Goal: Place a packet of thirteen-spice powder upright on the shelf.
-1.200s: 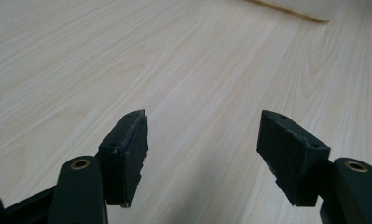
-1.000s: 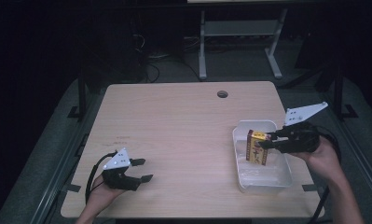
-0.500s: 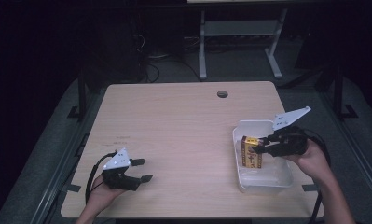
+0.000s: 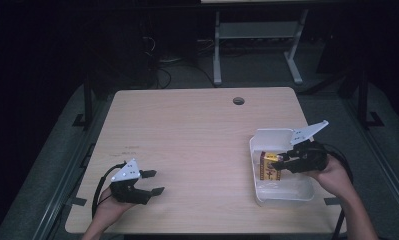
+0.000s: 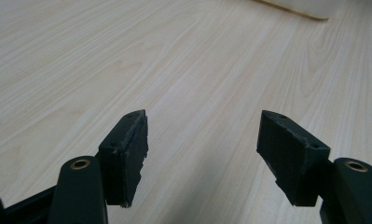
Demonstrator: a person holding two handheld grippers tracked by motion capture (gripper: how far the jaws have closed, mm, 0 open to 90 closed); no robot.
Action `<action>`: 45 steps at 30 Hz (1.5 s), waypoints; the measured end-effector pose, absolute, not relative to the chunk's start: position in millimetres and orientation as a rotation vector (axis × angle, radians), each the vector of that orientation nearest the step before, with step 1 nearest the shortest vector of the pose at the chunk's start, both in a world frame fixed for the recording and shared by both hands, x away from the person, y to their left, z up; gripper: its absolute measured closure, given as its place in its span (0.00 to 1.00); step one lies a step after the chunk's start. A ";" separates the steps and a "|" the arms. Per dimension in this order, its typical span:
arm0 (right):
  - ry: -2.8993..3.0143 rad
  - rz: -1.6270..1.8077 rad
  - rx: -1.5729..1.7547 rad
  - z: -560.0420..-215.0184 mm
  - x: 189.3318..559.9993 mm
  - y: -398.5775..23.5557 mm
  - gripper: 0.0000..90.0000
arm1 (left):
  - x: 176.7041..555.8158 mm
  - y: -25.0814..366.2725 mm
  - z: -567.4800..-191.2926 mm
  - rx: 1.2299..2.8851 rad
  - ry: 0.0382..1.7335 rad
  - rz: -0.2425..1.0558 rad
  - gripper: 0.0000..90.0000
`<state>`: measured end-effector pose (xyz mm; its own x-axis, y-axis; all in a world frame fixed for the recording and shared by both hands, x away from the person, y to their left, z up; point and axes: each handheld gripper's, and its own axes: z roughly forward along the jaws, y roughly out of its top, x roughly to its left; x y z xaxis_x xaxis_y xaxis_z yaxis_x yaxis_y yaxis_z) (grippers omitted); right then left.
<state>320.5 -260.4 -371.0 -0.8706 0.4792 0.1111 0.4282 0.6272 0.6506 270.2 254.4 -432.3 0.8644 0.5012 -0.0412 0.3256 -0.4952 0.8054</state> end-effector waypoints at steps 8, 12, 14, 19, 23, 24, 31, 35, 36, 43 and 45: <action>2.743 1.064 0.823 -376.3 314.6 -274.1 0.71 | 270.3 253.7 -432.7 2.133 0.599 0.243 0.37; 2.719 1.081 0.868 -379.7 312.6 -280.7 0.69 | 270.1 253.7 -432.2 2.128 0.598 0.251 0.37; 2.715 1.084 0.875 -381.9 311.5 -282.9 0.69 | 270.3 254.0 -432.4 2.129 0.601 0.250 0.37; 2.712 1.079 0.885 -385.9 308.9 -286.2 0.68 | 270.2 253.8 -432.5 2.130 0.600 0.249 0.37; 2.710 1.067 0.905 -389.8 305.6 -289.2 0.69 | 270.1 253.5 -432.5 2.131 0.599 0.249 0.37; 2.711 1.066 0.900 -390.4 305.2 -289.9 0.69 | 270.1 253.3 -432.7 2.130 0.599 0.247 0.37; 2.714 1.031 0.890 -389.4 303.6 -289.4 0.72 | 270.4 253.5 -432.7 2.129 0.601 0.247 0.37; 2.717 1.000 0.866 -385.7 305.3 -285.1 0.72 | 270.1 253.2 -432.6 2.129 0.600 0.248 0.37; 2.716 0.994 0.867 -384.8 305.6 -284.2 0.72 | 270.2 253.3 -432.6 2.129 0.599 0.248 0.37; 2.700 0.986 0.871 -381.5 307.8 -283.9 0.71 | 270.3 253.8 -432.5 2.127 0.603 0.248 0.37; 2.689 0.980 0.876 -381.2 307.9 -284.7 0.70 | 270.4 253.8 -432.5 2.127 0.602 0.248 0.37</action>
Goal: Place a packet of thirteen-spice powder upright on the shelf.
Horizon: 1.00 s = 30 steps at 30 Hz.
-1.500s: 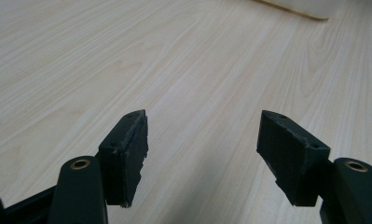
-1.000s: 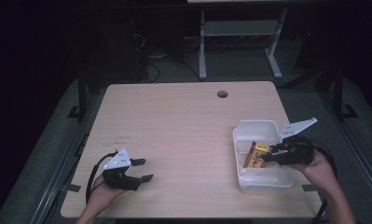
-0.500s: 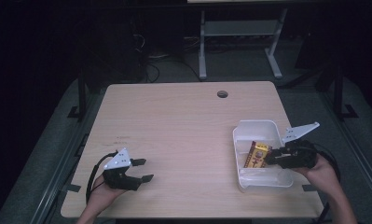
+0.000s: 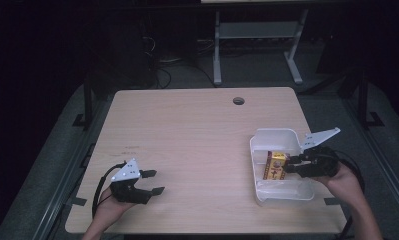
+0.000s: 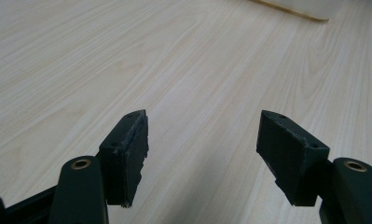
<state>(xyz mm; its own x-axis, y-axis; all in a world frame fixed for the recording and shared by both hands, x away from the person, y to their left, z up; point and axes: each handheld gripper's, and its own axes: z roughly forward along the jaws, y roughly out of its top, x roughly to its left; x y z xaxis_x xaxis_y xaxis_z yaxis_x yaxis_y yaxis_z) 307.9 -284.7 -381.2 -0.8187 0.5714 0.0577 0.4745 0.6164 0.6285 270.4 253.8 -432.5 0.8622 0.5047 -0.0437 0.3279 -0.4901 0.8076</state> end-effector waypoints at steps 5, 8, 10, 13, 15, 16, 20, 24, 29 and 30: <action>2.679 1.001 0.899 -382.0 307.4 -287.6 0.69 | 270.4 253.4 -432.8 2.130 0.600 0.246 0.37; 2.669 1.027 0.900 -380.9 306.2 -288.7 0.67 | 270.4 253.3 -432.8 2.130 0.601 0.246 0.37; 2.660 1.051 0.901 -379.2 305.2 -289.5 0.64 | 270.4 253.2 -432.9 2.130 0.601 0.245 0.37; 2.647 1.102 0.893 -375.7 303.2 -288.5 0.60 | 270.3 252.8 -433.1 2.129 0.601 0.244 0.37; 2.648 1.134 0.885 -373.5 302.9 -286.7 0.57 | 270.1 252.9 -432.8 2.130 0.601 0.245 0.37; 2.642 1.143 0.880 -372.4 302.8 -285.4 0.55 | 270.1 253.0 -432.7 2.129 0.600 0.245 0.37; 2.638 1.171 0.862 -368.0 301.8 -278.6 0.52 | 270.2 253.5 -432.6 2.129 0.599 0.247 0.37; 2.635 1.177 0.834 -363.3 300.7 -270.6 0.50 | 270.1 254.0 -432.4 2.128 0.601 0.248 0.37; 2.617 1.186 0.796 -356.3 296.8 -259.5 0.47 | 270.2 253.9 -432.6 2.127 0.601 0.245 0.37; 2.613 1.186 0.791 -355.6 296.0 -257.6 0.46 | 270.2 254.0 -432.5 2.127 0.600 0.247 0.37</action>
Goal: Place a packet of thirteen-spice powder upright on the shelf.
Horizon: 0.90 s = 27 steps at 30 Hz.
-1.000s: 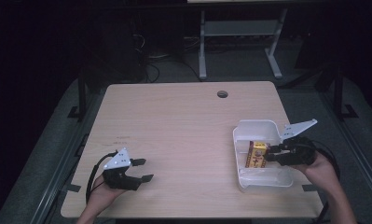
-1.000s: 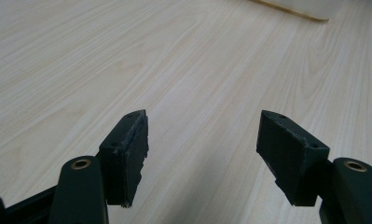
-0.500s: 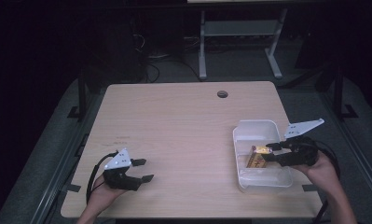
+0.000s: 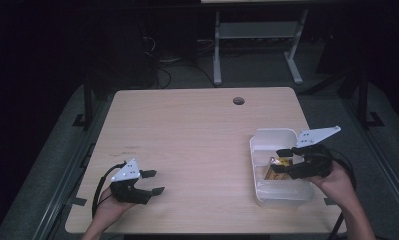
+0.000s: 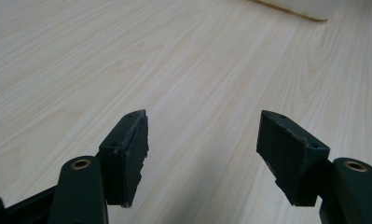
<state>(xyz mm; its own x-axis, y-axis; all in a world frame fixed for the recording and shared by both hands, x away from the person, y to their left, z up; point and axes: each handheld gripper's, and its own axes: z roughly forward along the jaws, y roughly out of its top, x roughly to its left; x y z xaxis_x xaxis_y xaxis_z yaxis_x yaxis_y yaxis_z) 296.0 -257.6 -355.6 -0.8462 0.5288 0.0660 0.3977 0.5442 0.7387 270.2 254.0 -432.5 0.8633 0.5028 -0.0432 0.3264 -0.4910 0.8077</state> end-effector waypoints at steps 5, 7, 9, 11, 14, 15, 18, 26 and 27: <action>2.604 1.172 0.769 -351.0 291.8 -246.9 0.44 | 270.1 254.4 -432.1 2.126 0.599 0.247 0.37; 2.588 1.163 0.762 -347.5 289.1 -239.6 0.41 | 270.2 254.9 -431.9 2.126 0.600 0.249 0.37; 2.577 1.171 0.752 -345.4 286.3 -234.4 0.41 | 270.3 255.1 -431.9 2.124 0.601 0.248 0.37; 2.572 1.168 0.749 -344.5 285.0 -231.5 0.40 | 270.4 255.2 -432.0 2.123 0.601 0.248 0.36; 2.572 1.165 0.725 -342.4 279.1 -217.5 0.39 | 270.5 255.3 -432.0 2.122 0.602 0.250 0.36; 2.573 1.168 0.723 -342.4 278.3 -214.9 0.39 | 270.5 255.6 -431.8 2.122 0.602 0.249 0.36; 2.579 1.170 0.716 -342.9 275.0 -203.8 0.37 | 270.5 255.9 -431.8 2.122 0.606 0.247 0.36; 2.601 1.204 0.681 -343.2 266.8 -176.9 0.35 | 270.3 256.5 -431.3 2.121 0.607 0.251 0.36; 2.608 1.210 0.678 -344.6 265.8 -170.8 0.35 | 270.3 256.9 -431.1 2.120 0.607 0.251 0.36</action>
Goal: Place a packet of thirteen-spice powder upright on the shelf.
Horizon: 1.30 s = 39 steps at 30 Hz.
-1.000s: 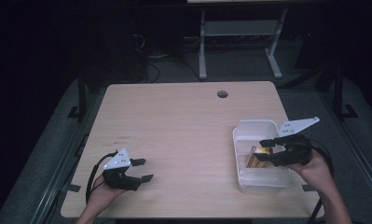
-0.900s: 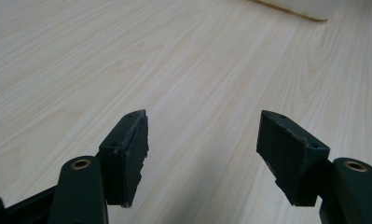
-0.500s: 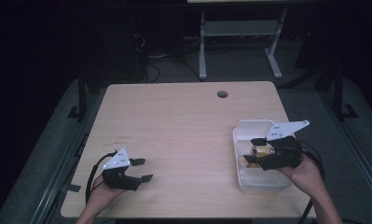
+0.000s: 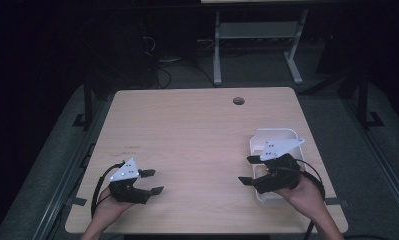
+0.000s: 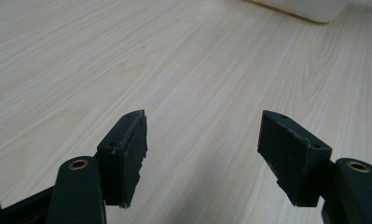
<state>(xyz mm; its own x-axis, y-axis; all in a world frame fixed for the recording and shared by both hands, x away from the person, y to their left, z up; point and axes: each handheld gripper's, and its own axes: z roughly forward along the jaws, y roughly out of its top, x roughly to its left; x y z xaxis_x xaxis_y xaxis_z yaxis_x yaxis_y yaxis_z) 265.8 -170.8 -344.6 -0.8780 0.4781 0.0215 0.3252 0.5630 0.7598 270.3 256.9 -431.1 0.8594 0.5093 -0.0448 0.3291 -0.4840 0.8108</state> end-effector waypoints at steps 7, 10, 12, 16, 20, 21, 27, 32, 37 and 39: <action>2.645 1.208 0.653 -350.5 262.0 -150.1 0.34 | 270.7 257.5 -431.2 2.118 0.610 0.250 0.36; 2.660 1.221 0.650 -353.6 260.8 -140.5 0.33 | 270.8 257.7 -431.1 2.120 0.609 0.251 0.36; 2.672 1.222 0.641 -356.2 259.5 -132.4 0.31 | 270.7 257.9 -430.9 2.121 0.608 0.253 0.36; 2.691 1.243 0.621 -361.7 257.7 -116.1 0.30 | 271.5 258.8 -431.6 2.123 0.613 0.255 0.36; 2.710 1.241 0.605 -365.7 256.9 -105.5 0.30 | 271.7 259.8 -431.3 2.122 0.616 0.259 0.36; 2.723 1.241 0.593 -368.2 256.3 -98.6 0.30 | 271.7 260.0 -431.3 2.121 0.618 0.262 0.35; 2.757 1.241 0.543 -375.7 254.7 -80.6 0.30 | 272.3 260.4 -431.7 2.122 0.623 0.268 0.34; 2.779 1.236 0.521 -383.3 256.2 -68.2 0.29 | 272.4 260.6 -431.7 2.124 0.625 0.273 0.33; 2.795 1.240 0.522 -389.2 257.2 -61.1 0.29 | 273.1 260.8 -432.0 2.125 0.629 0.270 0.31; 2.801 1.233 0.521 -393.3 258.0 -56.5 0.29 | 273.2 260.3 -432.1 2.132 0.632 0.274 0.30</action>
<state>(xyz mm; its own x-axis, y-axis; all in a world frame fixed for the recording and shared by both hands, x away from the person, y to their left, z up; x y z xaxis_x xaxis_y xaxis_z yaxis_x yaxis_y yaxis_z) 258.0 -56.5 -393.3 -0.9431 0.3171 0.1002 0.2880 0.6283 0.7227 273.2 260.3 -432.1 0.8468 0.5309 -0.0328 0.3392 -0.4915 0.8021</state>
